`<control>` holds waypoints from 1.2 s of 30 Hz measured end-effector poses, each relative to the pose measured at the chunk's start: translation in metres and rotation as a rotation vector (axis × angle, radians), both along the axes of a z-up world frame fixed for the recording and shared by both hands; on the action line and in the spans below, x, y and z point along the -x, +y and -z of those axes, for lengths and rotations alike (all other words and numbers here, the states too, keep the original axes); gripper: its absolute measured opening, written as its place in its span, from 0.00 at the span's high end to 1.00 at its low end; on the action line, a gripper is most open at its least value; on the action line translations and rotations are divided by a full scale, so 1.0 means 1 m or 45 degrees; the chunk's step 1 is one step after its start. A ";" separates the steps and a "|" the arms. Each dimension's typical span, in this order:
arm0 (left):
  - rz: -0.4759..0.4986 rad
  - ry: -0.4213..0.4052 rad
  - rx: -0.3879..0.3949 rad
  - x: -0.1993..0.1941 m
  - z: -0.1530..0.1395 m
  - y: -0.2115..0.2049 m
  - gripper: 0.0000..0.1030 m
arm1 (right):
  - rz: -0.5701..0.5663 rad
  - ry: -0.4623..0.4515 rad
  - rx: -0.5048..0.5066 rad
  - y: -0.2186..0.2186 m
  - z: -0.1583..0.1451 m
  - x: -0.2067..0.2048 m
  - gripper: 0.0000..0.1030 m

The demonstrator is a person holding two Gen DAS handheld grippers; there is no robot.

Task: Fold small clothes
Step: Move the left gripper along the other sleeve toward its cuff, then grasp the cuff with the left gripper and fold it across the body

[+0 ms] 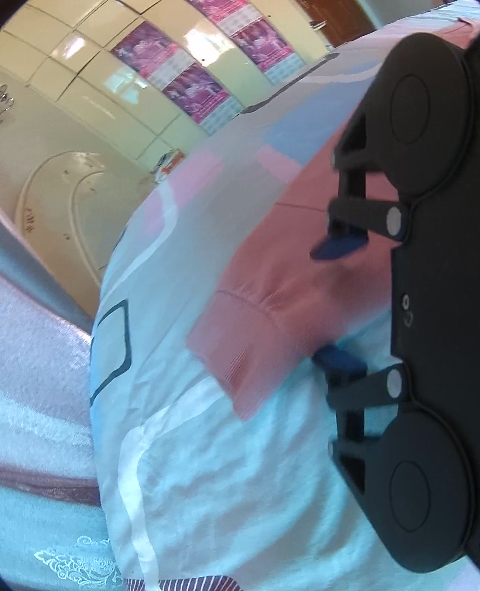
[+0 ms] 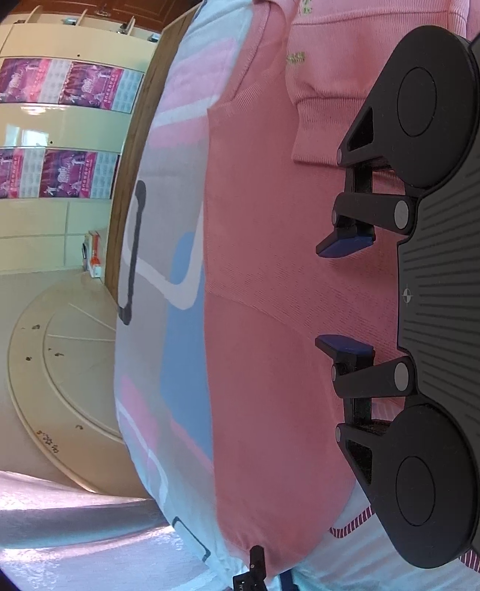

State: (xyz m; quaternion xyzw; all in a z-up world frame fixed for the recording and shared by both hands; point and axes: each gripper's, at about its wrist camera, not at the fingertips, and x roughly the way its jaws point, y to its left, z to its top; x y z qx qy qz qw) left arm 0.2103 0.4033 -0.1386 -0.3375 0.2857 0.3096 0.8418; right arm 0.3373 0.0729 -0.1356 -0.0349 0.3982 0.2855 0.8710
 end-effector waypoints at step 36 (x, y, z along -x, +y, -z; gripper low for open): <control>1.252 0.114 -0.196 -0.125 -0.001 -0.351 0.81 | 0.375 0.015 -0.069 -0.169 -0.031 0.020 0.55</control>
